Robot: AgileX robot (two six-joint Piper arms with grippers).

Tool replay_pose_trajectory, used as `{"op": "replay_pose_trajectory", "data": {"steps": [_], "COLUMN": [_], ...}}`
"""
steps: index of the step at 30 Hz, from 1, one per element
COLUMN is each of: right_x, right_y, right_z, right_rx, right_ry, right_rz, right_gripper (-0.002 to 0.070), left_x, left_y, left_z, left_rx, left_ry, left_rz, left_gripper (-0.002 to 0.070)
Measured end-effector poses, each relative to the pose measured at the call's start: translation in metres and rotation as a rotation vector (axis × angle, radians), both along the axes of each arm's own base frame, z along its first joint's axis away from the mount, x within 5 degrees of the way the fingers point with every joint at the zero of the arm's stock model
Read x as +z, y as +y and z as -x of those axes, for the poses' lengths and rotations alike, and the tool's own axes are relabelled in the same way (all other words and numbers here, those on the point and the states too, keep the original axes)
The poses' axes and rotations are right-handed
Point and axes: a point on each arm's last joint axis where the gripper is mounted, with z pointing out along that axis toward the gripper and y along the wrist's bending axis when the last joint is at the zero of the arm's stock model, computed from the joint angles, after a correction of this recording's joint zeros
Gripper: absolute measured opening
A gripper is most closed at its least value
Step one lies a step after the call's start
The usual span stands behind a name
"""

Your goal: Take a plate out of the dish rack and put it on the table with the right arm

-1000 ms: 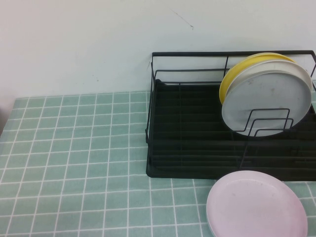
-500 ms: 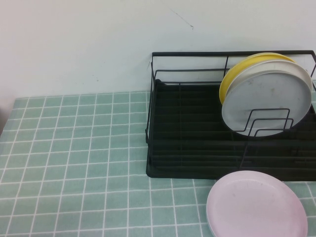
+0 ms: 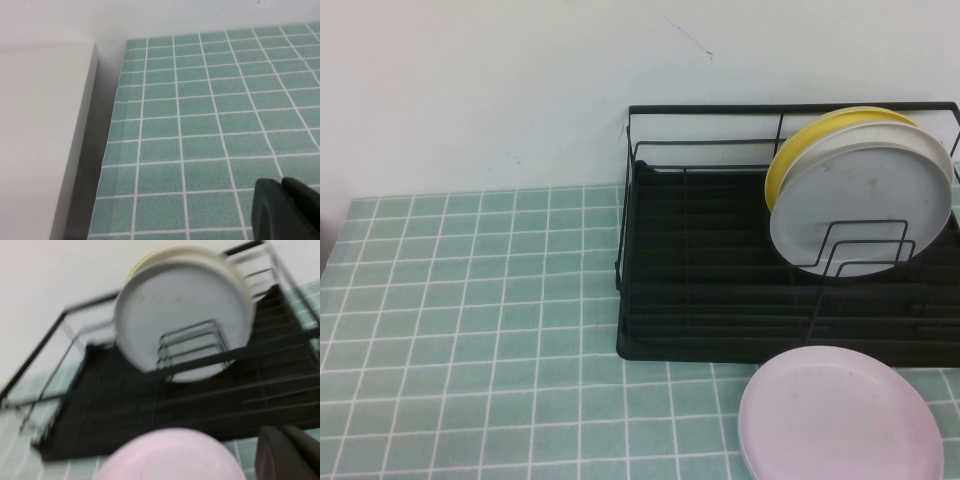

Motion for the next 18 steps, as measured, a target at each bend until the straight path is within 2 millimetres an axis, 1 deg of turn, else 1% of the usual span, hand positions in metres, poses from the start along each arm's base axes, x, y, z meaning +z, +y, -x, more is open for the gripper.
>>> {"op": "replay_pose_trajectory", "data": {"steps": [3, 7, 10, 13, 15, 18], "right_x": [0.025, 0.051, 0.063, 0.075, 0.083, 0.096], "right_y": [0.004, 0.005, 0.003, 0.001, 0.001, 0.003], "right_z": [-0.01, -0.037, -0.062, -0.091, -0.11, -0.144], "right_rx": [0.089, 0.22, 0.287, 0.348, 0.399, 0.505], "right_ry": [0.077, 0.184, 0.231, 0.255, 0.251, 0.237], "right_rz": [0.109, 0.276, 0.366, 0.429, 0.465, 0.514], "right_gripper": [-0.0001, -0.0001, -0.0001, -0.0001, -0.0001, -0.0001], "left_x": [0.0, 0.0, 0.0, 0.0, 0.0, 0.0], "left_y": [0.0, 0.0, 0.0, 0.0, 0.0, 0.0], "left_z": [0.0, 0.0, 0.0, 0.0, 0.0, 0.0], "left_rx": [0.0, 0.0, -0.001, -0.001, -0.001, -0.001], "left_ry": [0.0, 0.0, 0.0, 0.0, 0.0, 0.0], "left_rz": [0.0, 0.0, -0.002, -0.002, -0.002, -0.002], "left_gripper": [-0.0003, -0.0003, -0.0003, -0.0003, -0.0003, -0.0003]}}
